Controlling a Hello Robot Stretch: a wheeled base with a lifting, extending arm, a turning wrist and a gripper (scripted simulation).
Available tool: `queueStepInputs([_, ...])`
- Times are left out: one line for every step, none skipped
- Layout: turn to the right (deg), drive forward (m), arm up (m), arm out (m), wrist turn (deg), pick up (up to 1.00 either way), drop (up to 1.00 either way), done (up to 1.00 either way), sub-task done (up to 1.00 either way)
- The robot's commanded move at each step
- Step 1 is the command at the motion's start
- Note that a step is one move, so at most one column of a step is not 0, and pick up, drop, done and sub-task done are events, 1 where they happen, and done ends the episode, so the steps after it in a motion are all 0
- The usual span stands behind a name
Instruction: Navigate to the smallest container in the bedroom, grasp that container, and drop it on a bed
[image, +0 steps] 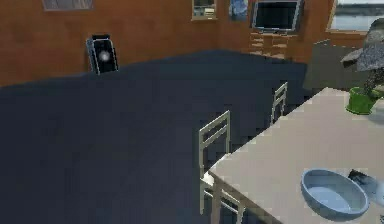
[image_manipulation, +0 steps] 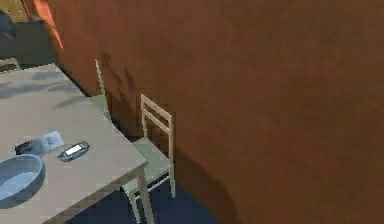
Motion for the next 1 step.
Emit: queueStepInputs([-42.0, 0.0, 0.0, 0.0, 0.0, 0.0, 0.0, 0.0, 0.0])
